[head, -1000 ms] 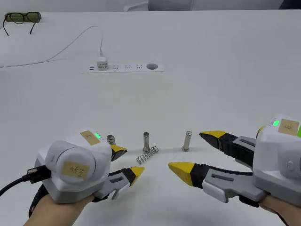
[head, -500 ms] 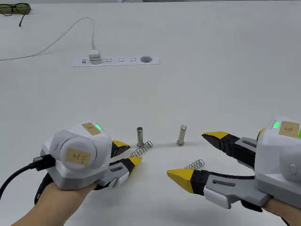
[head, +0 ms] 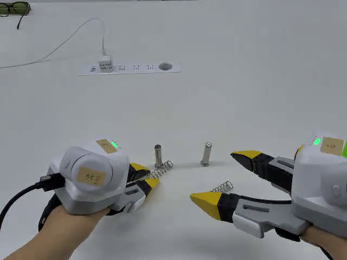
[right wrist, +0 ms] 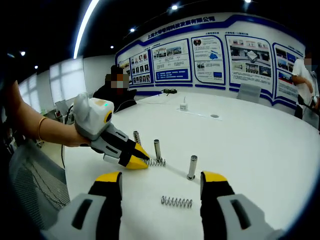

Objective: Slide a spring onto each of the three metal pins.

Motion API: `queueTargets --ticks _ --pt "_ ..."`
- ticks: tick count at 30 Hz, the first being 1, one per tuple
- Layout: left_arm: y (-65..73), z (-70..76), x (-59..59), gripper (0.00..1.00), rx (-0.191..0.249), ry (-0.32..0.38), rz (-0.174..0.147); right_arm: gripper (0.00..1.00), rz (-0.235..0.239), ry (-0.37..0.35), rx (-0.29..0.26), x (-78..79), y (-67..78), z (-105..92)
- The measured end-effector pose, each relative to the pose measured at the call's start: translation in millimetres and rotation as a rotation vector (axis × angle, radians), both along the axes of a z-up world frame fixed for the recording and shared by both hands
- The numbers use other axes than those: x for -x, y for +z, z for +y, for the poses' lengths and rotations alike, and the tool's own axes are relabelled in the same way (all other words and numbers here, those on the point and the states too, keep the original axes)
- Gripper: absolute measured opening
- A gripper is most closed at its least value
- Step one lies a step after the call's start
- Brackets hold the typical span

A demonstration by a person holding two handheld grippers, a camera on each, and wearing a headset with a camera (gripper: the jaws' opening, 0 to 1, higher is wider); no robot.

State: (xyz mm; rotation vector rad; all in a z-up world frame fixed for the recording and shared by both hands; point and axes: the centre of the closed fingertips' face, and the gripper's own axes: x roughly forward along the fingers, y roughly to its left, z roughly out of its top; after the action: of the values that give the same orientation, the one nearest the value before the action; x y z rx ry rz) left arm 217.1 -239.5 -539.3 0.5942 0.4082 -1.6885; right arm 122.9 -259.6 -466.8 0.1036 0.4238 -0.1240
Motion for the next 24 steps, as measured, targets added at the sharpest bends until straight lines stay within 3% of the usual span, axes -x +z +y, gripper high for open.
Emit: queueTargets --ticks 9,12,16,19,24 --pt "-0.6 -0.6 3.3 0.11 -0.008 -0.015 0.009 0.64 -0.001 -0.015 -0.017 1.6 -0.8 -2.6" --pt "-0.4 1.0 4.9 0.11 -0.015 -0.034 -0.013 0.64 -0.003 -0.017 -0.015 2.1 0.1 -3.5" --pt "-1.2 3.8 6.6 0.1 -0.025 -0.043 -0.011 0.64 -0.021 -0.023 -0.031 1.4 3.8 -3.8" --pt "3.9 7.6 11.4 0.1 -0.013 -0.048 0.012 0.64 -0.033 -0.027 -0.039 0.6 6.8 -4.0" --pt "14.6 13.0 17.8 0.1 0.008 -0.062 0.017 0.62 -0.06 -0.051 -0.086 -0.9 12.7 -5.7"
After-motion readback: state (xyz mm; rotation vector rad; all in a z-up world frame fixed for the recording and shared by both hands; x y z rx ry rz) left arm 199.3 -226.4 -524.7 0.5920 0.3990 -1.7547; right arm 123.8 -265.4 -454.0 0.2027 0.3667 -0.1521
